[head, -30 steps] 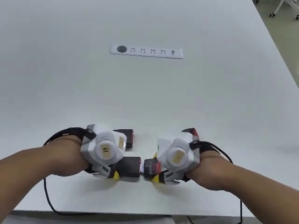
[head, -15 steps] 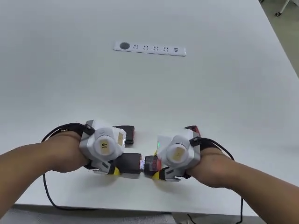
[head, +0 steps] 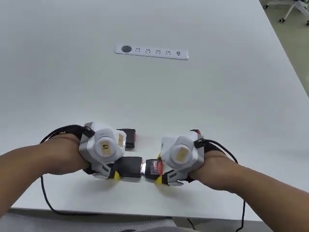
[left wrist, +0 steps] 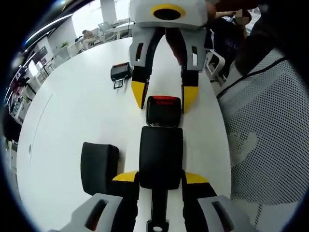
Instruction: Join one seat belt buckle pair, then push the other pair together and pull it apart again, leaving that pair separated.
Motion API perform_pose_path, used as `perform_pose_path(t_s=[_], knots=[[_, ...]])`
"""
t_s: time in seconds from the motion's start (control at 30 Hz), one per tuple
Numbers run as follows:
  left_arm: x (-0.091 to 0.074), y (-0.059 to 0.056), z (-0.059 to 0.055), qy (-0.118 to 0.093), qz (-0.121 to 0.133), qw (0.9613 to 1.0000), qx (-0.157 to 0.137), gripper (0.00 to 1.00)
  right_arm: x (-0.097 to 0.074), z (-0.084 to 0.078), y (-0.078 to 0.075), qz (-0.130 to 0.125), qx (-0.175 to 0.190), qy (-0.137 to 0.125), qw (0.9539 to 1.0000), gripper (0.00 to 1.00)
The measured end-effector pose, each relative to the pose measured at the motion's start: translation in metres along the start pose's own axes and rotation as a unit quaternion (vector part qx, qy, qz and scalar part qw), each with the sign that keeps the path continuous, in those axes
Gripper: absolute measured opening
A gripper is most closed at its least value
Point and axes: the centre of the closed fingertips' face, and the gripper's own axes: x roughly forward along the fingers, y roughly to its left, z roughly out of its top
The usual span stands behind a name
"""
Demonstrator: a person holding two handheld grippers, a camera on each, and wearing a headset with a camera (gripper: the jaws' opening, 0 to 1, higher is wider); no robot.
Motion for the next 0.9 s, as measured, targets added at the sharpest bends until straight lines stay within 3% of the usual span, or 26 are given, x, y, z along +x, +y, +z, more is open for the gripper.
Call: perform_pose_path(t_s=[0.07, 0.13, 0.27, 0.4, 0.53, 0.73, 0.9], knots=[[-0.006, 0.001, 0.0, -0.006, 0.006, 1.0, -0.005, 0.39, -0.005, 0.003, 0.0, 0.001, 0.009, -0.011, 0.9999, 0.4], [-0.017, 0.001, 0.007, -0.028, 0.011, 0.9992, -0.025, 0.39, -0.012, 0.008, -0.001, -0.002, 0.014, -0.021, 0.9997, 0.4], [-0.035, 0.004, 0.015, -0.043, 0.021, 0.9982, -0.035, 0.4, -0.025, 0.017, -0.001, -0.005, 0.012, -0.039, 0.9992, 0.38], [-0.05, 0.016, 0.028, -0.06, 0.036, 0.9969, -0.036, 0.41, -0.033, 0.021, -0.009, -0.012, 0.007, -0.05, 0.9986, 0.38], [-0.056, 0.035, 0.035, -0.06, 0.053, 0.9963, -0.032, 0.42, -0.042, 0.013, -0.025, -0.026, 0.003, -0.048, 0.9985, 0.36], [-0.057, 0.049, 0.038, -0.045, 0.063, 0.9969, -0.012, 0.44, -0.054, -0.014, -0.058, -0.049, 0.005, -0.026, 0.9985, 0.35], [-0.052, 0.063, 0.026, -0.023, 0.062, 0.9978, 0.001, 0.44, -0.059, -0.035, -0.081, -0.06, 0.007, -0.005, 0.9982, 0.35]])
